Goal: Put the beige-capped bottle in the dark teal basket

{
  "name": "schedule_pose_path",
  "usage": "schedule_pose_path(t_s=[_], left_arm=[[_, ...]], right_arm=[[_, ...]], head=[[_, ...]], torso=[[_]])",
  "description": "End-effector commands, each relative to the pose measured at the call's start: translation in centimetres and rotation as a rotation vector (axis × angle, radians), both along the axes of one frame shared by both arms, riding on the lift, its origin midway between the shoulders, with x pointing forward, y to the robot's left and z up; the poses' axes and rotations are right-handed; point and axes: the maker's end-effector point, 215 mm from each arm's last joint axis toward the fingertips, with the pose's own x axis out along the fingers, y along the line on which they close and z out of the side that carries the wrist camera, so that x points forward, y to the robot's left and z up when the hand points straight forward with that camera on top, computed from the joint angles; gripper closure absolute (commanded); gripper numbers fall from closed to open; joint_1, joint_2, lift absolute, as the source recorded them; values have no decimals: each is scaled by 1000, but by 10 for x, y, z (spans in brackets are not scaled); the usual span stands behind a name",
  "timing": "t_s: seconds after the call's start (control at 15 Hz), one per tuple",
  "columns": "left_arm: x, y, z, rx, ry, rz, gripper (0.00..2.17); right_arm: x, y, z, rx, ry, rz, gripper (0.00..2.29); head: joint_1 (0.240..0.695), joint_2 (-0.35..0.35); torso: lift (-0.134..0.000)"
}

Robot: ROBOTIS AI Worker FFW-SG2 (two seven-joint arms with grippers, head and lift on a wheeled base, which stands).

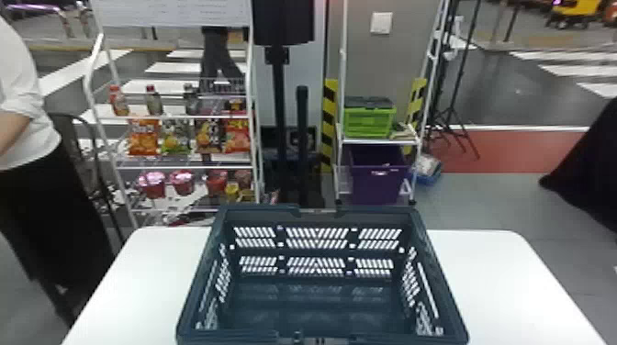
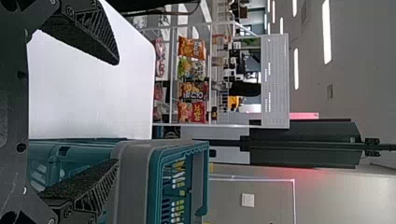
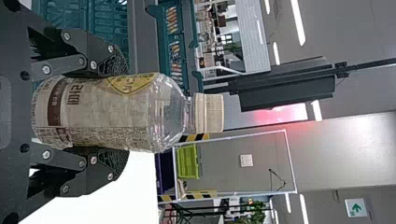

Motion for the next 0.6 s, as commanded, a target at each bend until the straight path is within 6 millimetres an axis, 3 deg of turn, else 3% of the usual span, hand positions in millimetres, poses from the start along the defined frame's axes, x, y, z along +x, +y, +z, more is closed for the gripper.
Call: schedule_pose_path(t_s=[0.0, 0.53], left_arm=[[0, 1, 1, -2, -5, 1, 140], [-1, 2, 1, -6, -14, 5, 140]], right_arm=[[0, 1, 0, 2, 1, -1, 2213], [-1, 1, -2, 2, 5, -1, 2213]], head=[[499, 0], [499, 0]], torso=[[0], [0]])
